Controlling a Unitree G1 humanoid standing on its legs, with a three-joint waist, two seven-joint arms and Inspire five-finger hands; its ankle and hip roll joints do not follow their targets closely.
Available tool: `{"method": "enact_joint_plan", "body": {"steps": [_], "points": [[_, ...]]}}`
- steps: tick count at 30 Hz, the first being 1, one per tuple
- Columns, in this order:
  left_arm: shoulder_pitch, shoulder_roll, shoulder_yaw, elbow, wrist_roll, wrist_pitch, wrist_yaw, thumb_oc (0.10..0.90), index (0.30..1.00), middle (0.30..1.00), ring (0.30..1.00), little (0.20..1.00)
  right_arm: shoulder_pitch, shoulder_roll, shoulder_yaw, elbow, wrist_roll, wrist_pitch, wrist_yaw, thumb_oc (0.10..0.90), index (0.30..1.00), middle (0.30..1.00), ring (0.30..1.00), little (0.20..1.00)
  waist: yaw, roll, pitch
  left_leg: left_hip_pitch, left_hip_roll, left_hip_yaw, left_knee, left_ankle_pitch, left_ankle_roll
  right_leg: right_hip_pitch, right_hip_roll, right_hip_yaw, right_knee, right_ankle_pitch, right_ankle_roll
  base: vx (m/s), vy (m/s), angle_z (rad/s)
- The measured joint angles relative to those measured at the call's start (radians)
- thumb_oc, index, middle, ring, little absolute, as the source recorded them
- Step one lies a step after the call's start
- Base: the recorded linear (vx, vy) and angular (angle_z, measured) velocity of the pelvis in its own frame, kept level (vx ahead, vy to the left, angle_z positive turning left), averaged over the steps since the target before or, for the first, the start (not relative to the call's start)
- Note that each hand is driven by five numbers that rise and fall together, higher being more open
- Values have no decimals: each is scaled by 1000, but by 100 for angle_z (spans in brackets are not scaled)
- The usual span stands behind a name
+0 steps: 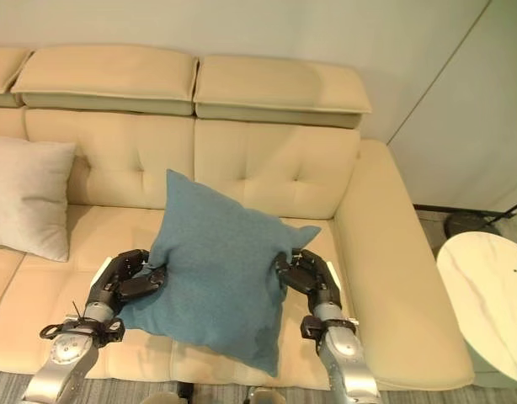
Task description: Pick up all the scattered cushions and arrange them neatly on the sofa.
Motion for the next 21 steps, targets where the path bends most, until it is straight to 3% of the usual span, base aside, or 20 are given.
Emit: {"method": "enact_joint_plan", "body": {"steps": [2,6,9,14,16,17,20,21], "points": [[-11,-13,-10,-6,21,-1,21,400,300,300,300,300,-9,-1,-1,-5,-46,0,-37,400,300,300,300,300,-21,5,-16,-9,11,-9,1,3,-14,-4,16,-18,0,-5,-8,80,-51,11],[-96,-25,-66,3,63,-1,111,400,300,300,300,300,-87,-20,8,-4,-131,0,-125,400,300,300,300,300,-21,14,-28,-43,23,-28,6,11,-25,-31,26,-31,0,3,-19,-11,-46,11],[-267,-19,-117,73,87,-8,208,400,300,300,300,300,-244,-79,54,13,-202,0,-228,400,300,300,300,300,-17,20,-32,-113,23,-43,6,37,-28,-92,23,-45,1,21,-35,-136,-40,18],[-512,-16,-165,199,104,-15,350,400,300,300,300,300,-482,-104,101,77,-328,-10,-367,400,300,300,300,300,-19,24,-34,-232,18,-75,7,75,-36,-197,27,-71,1,42,-41,-140,-23,18],[-618,-3,-195,254,109,-30,411,400,300,300,300,300,-591,-117,121,130,-363,-15,-428,400,300,300,300,300,-18,25,-34,-294,18,-86,8,95,-40,-254,28,-77,1,54,-48,-115,-31,15],[-739,4,-229,343,122,-36,450,400,300,300,300,300,-703,-135,142,209,-388,-15,-469,400,300,300,300,300,-17,26,-35,-350,17,-92,10,108,-44,-305,27,-82,1,60,-49,-22,-15,9],[-864,6,-241,398,129,-41,495,400,300,300,300,300,-805,-144,145,246,-416,-15,-528,400,300,300,300,300,-18,29,-33,-424,20,-99,7,124,-48,-377,30,-88,1,73,-48,-5,-28,6],[-940,17,-285,481,132,-49,508,400,300,300,300,300,-853,-155,175,303,-437,-15,-570,400,300,300,300,300,-18,30,-33,-441,21,-101,7,125,-48,-394,31,-90,1,75,-50,0,0,0]]}}
